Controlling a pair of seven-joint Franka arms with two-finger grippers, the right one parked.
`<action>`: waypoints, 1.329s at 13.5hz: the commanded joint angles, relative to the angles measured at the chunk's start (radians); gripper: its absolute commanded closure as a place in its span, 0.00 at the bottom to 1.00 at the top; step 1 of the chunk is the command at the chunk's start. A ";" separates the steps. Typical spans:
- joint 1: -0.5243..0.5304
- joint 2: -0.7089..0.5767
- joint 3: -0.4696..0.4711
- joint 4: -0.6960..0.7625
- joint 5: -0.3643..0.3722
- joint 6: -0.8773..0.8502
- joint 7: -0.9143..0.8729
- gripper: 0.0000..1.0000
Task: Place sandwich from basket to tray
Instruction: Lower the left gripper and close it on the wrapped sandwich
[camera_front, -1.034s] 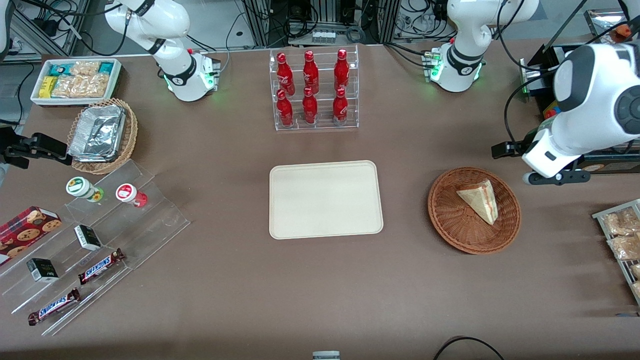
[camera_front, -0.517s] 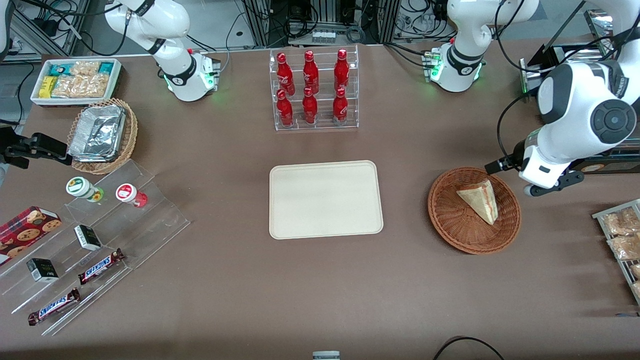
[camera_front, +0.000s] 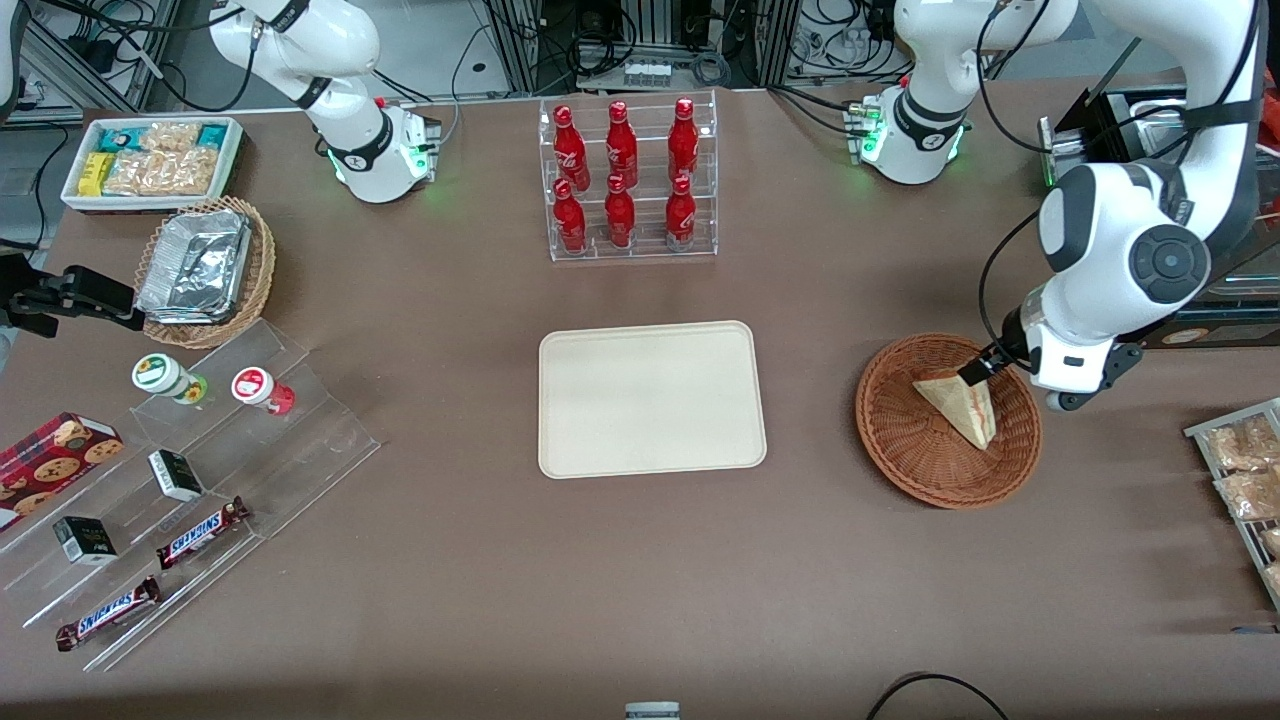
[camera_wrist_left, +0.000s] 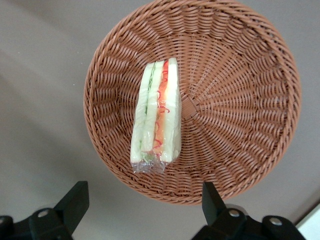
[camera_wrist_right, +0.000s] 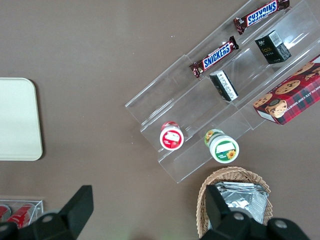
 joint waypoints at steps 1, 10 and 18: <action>-0.005 -0.006 0.004 -0.045 0.012 0.065 -0.028 0.00; -0.004 0.118 0.004 -0.083 0.011 0.269 -0.060 0.00; -0.001 0.145 0.005 -0.085 0.012 0.274 -0.071 1.00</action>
